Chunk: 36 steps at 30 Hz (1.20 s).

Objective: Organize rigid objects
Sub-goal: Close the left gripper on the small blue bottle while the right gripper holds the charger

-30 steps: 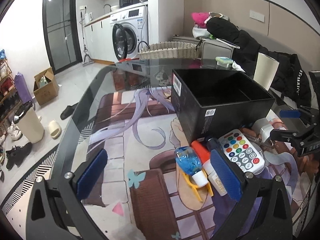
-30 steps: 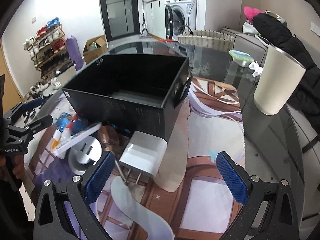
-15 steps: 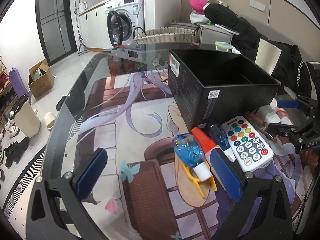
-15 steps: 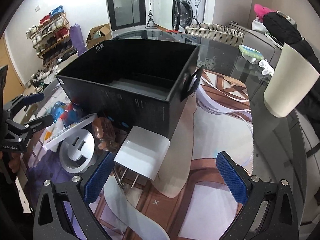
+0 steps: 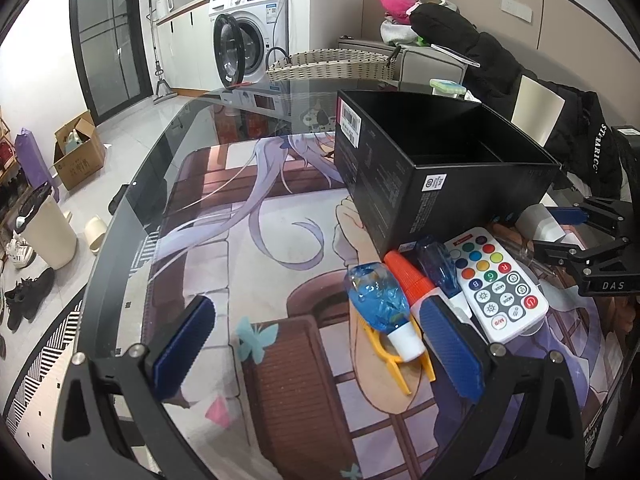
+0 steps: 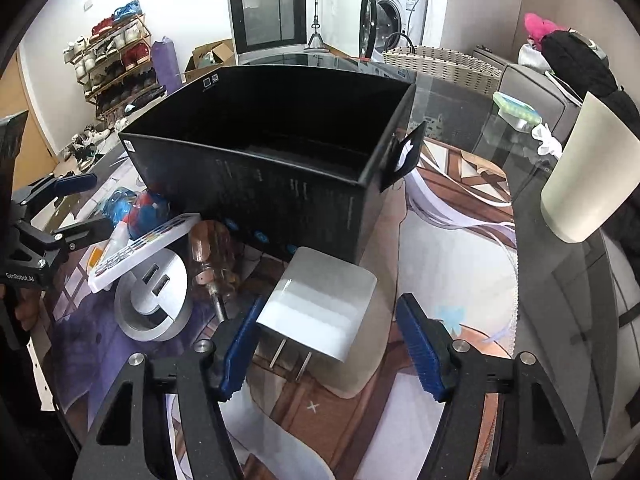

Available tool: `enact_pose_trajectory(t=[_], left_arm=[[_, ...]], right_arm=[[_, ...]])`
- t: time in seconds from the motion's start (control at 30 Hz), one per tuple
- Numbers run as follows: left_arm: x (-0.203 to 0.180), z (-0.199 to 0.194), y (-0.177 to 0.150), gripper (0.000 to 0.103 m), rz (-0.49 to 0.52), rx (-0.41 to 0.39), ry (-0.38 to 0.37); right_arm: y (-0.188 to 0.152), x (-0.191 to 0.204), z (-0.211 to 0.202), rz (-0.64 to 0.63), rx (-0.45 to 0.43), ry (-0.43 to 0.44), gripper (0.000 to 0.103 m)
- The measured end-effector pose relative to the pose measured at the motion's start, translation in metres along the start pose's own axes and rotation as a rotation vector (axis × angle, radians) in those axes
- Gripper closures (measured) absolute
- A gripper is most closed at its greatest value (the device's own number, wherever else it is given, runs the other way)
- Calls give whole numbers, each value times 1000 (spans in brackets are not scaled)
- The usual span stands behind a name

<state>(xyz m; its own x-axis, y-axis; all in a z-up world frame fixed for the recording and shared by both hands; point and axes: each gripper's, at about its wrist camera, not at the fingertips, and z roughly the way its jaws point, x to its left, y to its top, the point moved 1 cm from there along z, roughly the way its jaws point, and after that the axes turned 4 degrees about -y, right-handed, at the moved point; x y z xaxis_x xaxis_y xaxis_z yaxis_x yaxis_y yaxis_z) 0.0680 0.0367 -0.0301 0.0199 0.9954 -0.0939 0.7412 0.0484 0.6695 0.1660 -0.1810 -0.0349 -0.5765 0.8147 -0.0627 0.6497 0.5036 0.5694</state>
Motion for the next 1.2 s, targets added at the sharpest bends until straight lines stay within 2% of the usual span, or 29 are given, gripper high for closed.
enact_pose_trajectory(t=[0.1, 0.13, 0.17, 0.47, 0.63, 0.97, 1.07, 1.13, 1.2], left_arm=[[2, 1, -1, 1, -4, 0, -2], [3, 1, -1, 1, -5, 1, -1], [3, 1, -1, 1, -6, 2, -1], [3, 0, -3, 5, 2, -3, 1], [4, 2, -5, 25, 0, 13, -19], [4, 8, 2, 28, -5, 35, -26], [8, 8, 2, 39, -22, 35, -55], [11, 6, 0, 53, -37, 31, -55], [13, 5, -1, 55, -43, 24, -68]], right_arm=[[3, 0, 1, 4, -8, 9, 40], [3, 1, 1, -2, -13, 9, 46], [4, 1, 1, -3, -13, 7, 48], [-8, 2, -9, -5, -37, -8, 49], [-15, 2, -14, -7, -37, -4, 49], [-14, 4, -14, -20, -39, 5, 49], [-15, 6, -15, -22, -39, 7, 49], [-15, 5, -15, -18, -38, 11, 49], [-14, 4, -14, -17, -38, 9, 49]])
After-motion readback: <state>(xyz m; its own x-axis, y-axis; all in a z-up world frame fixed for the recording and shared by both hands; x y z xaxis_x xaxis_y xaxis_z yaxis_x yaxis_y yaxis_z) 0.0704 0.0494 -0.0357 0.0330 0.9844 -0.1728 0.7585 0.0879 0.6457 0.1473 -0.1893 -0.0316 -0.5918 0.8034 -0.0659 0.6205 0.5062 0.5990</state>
